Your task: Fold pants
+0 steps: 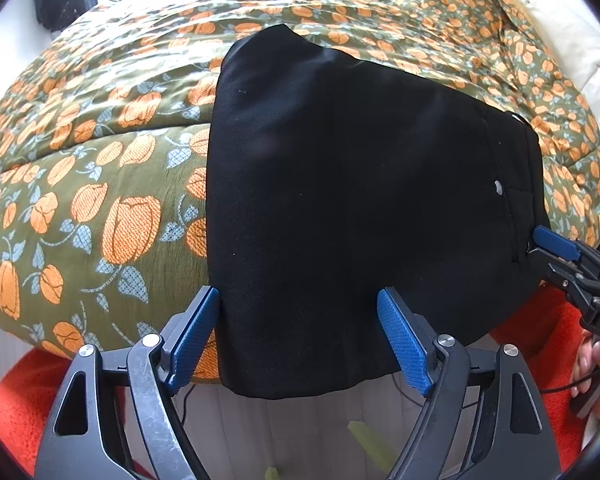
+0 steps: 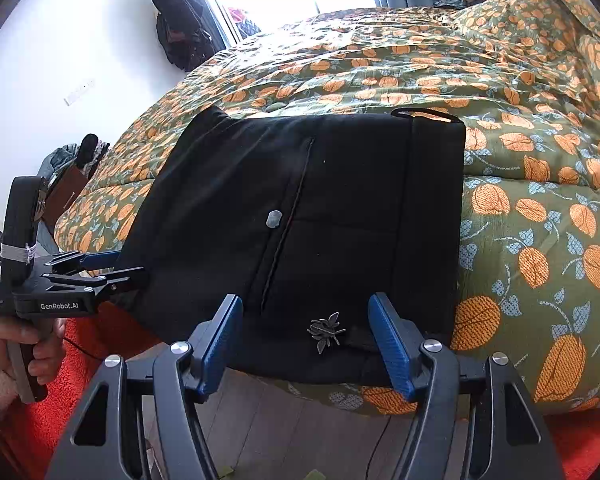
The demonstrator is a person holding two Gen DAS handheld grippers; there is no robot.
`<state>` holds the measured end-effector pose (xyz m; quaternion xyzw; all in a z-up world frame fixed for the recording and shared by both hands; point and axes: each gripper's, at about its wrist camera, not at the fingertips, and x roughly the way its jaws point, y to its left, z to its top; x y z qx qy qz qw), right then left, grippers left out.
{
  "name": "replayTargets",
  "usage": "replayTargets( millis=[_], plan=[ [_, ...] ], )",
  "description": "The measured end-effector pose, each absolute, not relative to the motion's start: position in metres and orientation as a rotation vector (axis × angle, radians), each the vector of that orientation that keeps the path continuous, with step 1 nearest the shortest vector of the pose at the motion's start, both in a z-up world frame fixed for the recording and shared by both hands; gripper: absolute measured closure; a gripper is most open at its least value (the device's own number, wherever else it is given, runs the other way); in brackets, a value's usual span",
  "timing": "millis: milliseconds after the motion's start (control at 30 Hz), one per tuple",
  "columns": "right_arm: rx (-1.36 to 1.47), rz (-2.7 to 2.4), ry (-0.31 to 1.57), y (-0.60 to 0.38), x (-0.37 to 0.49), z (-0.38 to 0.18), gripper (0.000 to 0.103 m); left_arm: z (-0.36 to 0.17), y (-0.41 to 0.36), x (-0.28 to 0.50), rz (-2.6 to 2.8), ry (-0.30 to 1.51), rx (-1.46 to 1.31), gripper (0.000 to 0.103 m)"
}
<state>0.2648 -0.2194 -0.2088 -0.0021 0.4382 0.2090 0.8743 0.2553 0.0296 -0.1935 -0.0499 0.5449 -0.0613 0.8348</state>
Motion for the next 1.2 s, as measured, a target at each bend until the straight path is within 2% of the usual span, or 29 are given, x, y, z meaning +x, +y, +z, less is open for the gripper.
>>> replayTargets(
  millis=[267,533,800,900,1067,1200],
  plan=[
    [-0.022,0.442,0.899,-0.217,0.26,-0.21,0.037,-0.193,0.032,0.252,-0.131,1.155,-0.12,0.021],
    [-0.036,0.457,0.886,-0.213,0.257,-0.211,0.03,-0.192,0.037,0.25,-0.132,1.156,-0.129,0.021],
    [-0.011,0.467,0.883,-0.215,0.258,-0.21,0.029,-0.189,0.038,0.249,-0.127,1.155,-0.13,0.021],
    [0.118,0.504,0.9,-0.231,0.264,-0.199,0.029,-0.179,0.049,0.251,-0.136,1.148,-0.147,0.021],
    [0.613,0.471,0.869,-0.329,0.292,-0.181,0.029,-0.16,0.107,0.265,-0.176,1.095,-0.374,0.02],
    [0.641,0.517,1.091,-0.349,0.322,-0.204,0.029,-0.18,0.127,0.282,-0.237,1.167,-0.51,0.02]
  ],
)
